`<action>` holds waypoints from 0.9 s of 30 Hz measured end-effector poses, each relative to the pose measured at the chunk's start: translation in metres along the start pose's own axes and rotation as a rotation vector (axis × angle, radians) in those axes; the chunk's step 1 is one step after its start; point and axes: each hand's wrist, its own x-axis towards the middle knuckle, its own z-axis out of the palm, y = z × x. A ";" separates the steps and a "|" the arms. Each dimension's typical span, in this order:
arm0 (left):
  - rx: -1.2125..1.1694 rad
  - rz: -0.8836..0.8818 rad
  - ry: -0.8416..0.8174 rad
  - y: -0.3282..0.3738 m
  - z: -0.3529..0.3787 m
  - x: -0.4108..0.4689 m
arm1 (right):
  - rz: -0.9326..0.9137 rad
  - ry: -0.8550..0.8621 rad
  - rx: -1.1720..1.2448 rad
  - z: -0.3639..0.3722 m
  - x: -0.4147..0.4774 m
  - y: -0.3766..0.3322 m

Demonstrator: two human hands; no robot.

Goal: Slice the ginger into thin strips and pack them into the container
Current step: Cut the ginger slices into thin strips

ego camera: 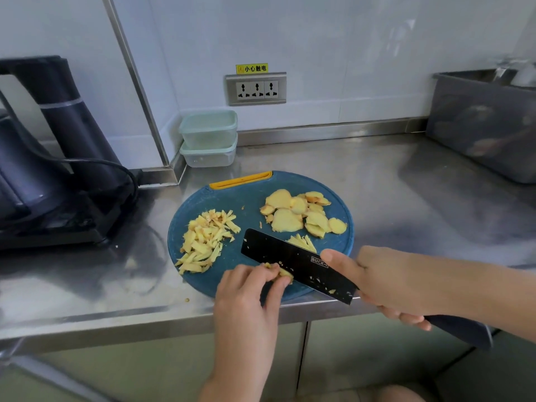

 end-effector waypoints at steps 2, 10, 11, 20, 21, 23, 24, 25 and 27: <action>0.002 -0.004 0.000 -0.002 0.000 -0.001 | 0.002 0.033 -0.060 0.002 -0.002 -0.002; -0.016 -0.053 -0.033 0.000 -0.002 0.002 | 0.047 -0.019 -0.043 0.001 -0.008 -0.013; -0.024 -0.061 -0.041 0.000 -0.003 0.002 | 0.049 -0.019 -0.047 0.002 -0.009 -0.014; -0.052 -0.077 -0.043 -0.001 -0.004 0.002 | 0.032 0.061 -0.081 0.012 -0.009 -0.015; -0.051 -0.070 -0.036 -0.001 -0.003 0.002 | 0.031 0.069 -0.094 0.013 -0.007 -0.016; -0.045 -0.061 -0.028 -0.001 -0.003 0.002 | 0.006 0.089 -0.107 0.013 -0.002 -0.017; -0.044 -0.058 -0.028 -0.002 -0.003 0.002 | -0.025 0.105 -0.100 0.014 0.002 -0.017; -0.043 -0.054 -0.030 -0.003 -0.003 0.002 | -0.066 0.131 -0.073 0.014 0.006 -0.016; -0.044 -0.050 -0.036 -0.003 -0.003 0.003 | -0.146 0.196 -0.007 0.018 0.013 -0.013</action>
